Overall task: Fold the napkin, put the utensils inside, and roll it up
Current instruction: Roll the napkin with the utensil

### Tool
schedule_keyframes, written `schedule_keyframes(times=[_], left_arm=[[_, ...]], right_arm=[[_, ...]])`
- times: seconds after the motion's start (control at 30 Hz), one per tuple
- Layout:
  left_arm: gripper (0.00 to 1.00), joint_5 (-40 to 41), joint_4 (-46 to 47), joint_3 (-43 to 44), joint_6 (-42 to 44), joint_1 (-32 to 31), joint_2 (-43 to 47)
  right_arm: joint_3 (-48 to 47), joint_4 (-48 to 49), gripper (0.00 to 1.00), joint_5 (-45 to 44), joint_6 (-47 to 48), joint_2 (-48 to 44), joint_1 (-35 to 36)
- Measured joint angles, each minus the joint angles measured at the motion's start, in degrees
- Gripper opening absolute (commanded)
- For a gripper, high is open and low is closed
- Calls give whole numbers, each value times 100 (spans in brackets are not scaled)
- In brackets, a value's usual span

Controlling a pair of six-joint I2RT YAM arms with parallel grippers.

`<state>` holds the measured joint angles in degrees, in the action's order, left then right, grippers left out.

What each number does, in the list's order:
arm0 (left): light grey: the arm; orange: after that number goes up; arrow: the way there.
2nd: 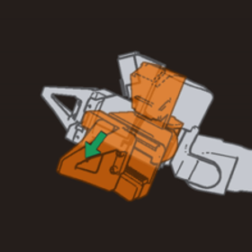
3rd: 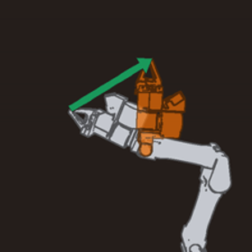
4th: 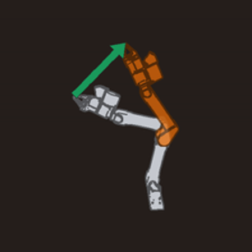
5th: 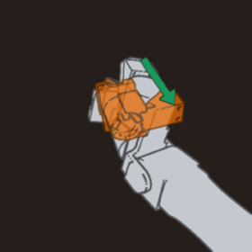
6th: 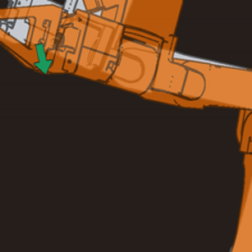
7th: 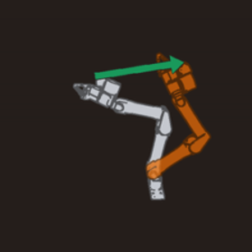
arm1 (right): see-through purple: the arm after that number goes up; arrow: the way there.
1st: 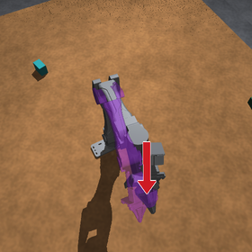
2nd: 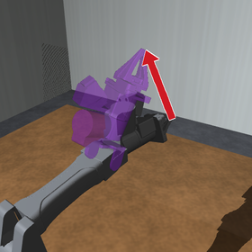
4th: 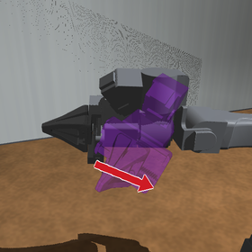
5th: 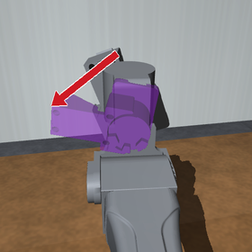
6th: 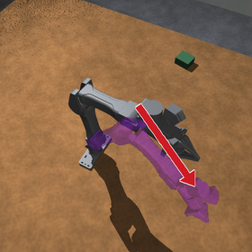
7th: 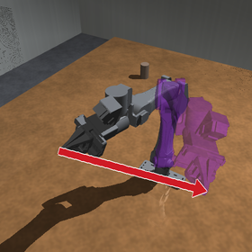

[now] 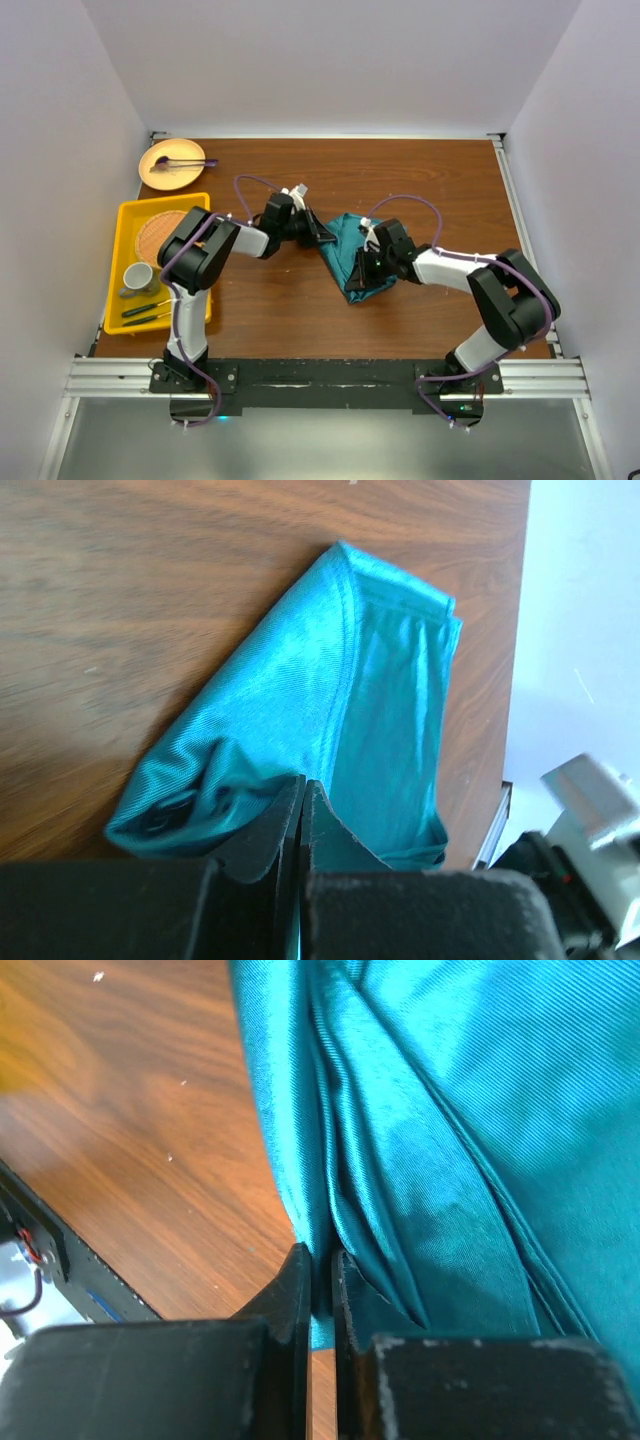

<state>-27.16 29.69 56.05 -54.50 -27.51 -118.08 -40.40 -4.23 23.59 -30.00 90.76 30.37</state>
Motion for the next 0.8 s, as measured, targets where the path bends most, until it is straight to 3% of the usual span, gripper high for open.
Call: schedule_keyframes(times=[0.07, 0.13, 0.17, 0.23, 0.4, 0.57, 0.8], left_arm=[[2, -4, -35, 79, 9, -31, 0], [2, 11, -101, 116, 11, -44, 0], [2, 11, -122, 127, 11, -44, 0], [2, 26, -203, 146, 35, -44, 0], [2, 39, -317, 144, 33, -37, -20], [1, 33, -315, 144, 26, -37, -24], [1, 24, -319, 146, 11, -33, -31]], right_arm=[[61, 133, 0, -4, -2, 2, 66], [111, 216, 12, 2, -20, -2, 68], [116, 223, 23, 4, -22, -9, 68], [101, 181, 32, -28, -15, -31, 79], [-584, -999, 56, -968, 354, -227, 297], [-1419, -1705, 66, -1694, 800, -273, 621], [-2444, -1871, 69, -2623, 1283, 175, 1200]])
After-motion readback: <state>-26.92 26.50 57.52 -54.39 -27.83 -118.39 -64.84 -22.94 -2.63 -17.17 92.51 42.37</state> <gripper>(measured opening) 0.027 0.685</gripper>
